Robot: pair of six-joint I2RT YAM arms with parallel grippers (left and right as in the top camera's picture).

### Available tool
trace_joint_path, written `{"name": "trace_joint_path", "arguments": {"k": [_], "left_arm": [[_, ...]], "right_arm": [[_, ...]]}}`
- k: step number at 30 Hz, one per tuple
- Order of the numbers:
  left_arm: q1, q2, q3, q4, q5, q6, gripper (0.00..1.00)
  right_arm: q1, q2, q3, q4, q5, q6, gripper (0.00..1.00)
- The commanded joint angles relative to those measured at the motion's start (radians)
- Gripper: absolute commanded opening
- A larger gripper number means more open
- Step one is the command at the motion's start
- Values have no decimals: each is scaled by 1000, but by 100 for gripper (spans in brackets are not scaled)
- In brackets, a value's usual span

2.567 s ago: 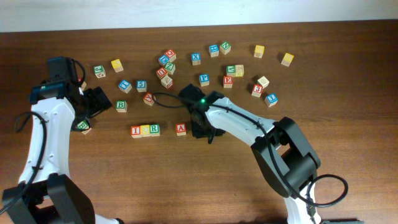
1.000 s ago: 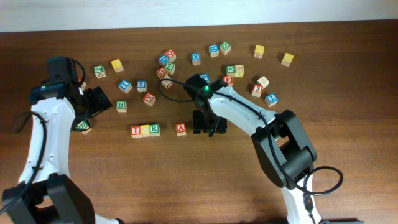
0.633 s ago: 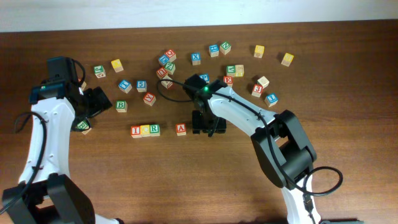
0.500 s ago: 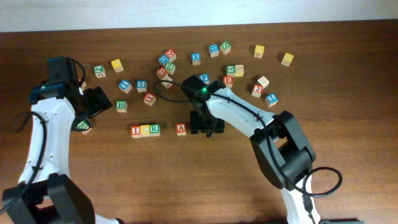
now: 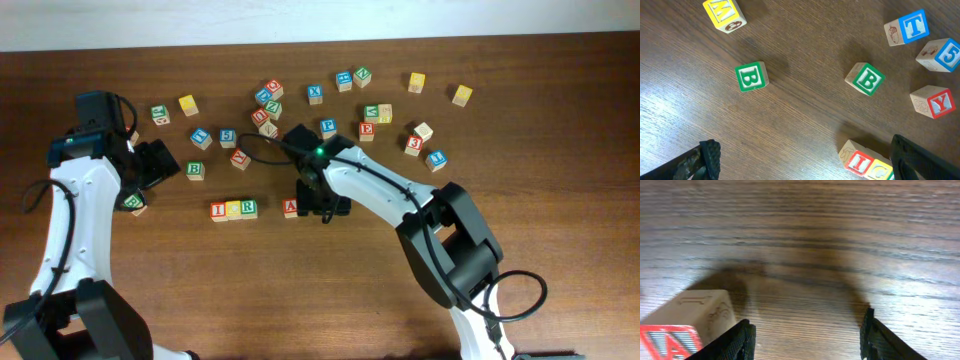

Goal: Spell out ICRA
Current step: 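Push the red A block leftward flush against the R block with the right gripper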

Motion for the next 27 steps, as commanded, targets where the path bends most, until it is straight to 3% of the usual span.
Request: {"name": "trace_joint_path", "arguments": {"k": [1,19,27], "left_arm": [[3,-3,2,-1,7,-6,99],[3,-3,2,-1,7,-6,99],[3,-3,2,-1,7,-6,99]], "right_arm": [[43,28,-8,44,-64,23,59],[73,28,-8,169,-142,79,58],[72,28,-8,150,-138,79,58]]}}
